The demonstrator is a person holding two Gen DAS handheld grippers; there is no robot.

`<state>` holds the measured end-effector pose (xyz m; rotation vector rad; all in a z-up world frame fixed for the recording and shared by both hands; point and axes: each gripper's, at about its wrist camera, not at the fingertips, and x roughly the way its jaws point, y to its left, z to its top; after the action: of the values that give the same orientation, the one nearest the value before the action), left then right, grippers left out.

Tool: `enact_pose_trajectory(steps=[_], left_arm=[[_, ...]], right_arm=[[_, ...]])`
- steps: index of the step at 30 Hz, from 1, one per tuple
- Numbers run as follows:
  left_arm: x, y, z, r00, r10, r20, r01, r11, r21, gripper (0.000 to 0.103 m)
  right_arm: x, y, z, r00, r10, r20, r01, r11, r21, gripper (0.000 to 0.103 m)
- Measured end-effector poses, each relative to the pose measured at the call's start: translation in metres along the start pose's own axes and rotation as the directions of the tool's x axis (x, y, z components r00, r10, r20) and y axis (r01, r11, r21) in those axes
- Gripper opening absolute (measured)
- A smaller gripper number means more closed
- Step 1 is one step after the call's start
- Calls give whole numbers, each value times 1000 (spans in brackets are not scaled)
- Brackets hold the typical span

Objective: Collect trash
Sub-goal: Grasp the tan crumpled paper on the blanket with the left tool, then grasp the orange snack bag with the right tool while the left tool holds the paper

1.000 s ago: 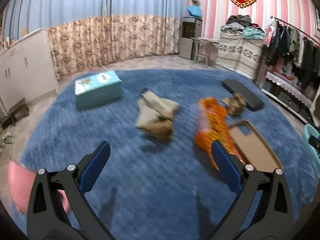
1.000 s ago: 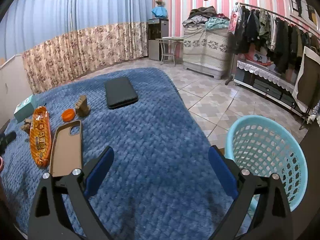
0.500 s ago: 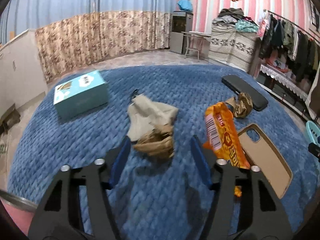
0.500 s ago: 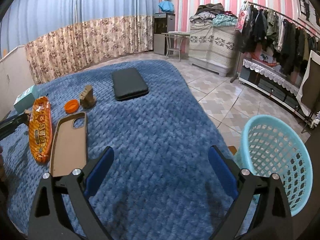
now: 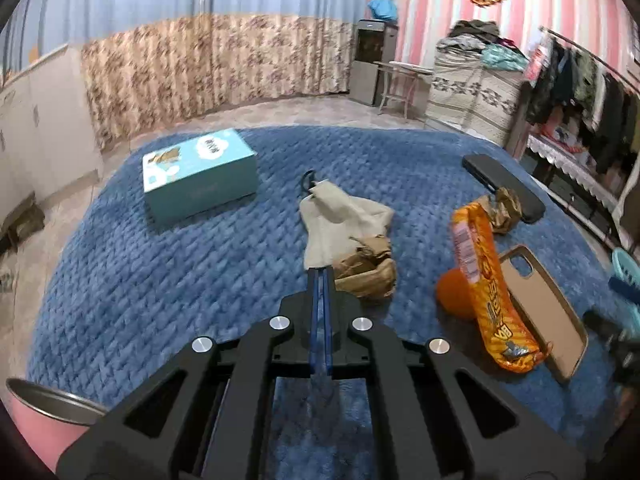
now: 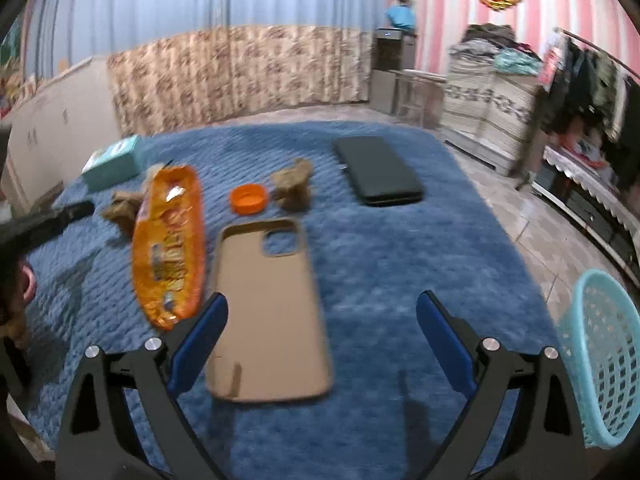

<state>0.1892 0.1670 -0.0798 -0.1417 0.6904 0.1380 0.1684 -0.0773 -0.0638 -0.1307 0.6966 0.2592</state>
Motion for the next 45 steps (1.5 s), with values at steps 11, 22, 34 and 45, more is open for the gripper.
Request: enact_pose_trajectory(steps=[11, 22, 34, 45], left_arm=[[18, -22, 4, 1000, -20, 4, 20, 999, 33, 56], [-23, 3, -11, 998, -39, 44, 39, 999, -11, 42], [-49, 36, -30, 999, -39, 30, 41, 997, -58, 42], [-54, 16, -26, 998, -53, 37, 54, 998, -20, 42]], right_arm=[[7, 4, -11, 998, -7, -55, 10, 999, 39, 93], [14, 31, -5, 996, 80, -45, -79, 997, 24, 93], [36, 93, -3, 983, 132, -130, -142, 987, -70, 62], [13, 55, 6, 983, 166, -73, -168, 986, -19, 27]])
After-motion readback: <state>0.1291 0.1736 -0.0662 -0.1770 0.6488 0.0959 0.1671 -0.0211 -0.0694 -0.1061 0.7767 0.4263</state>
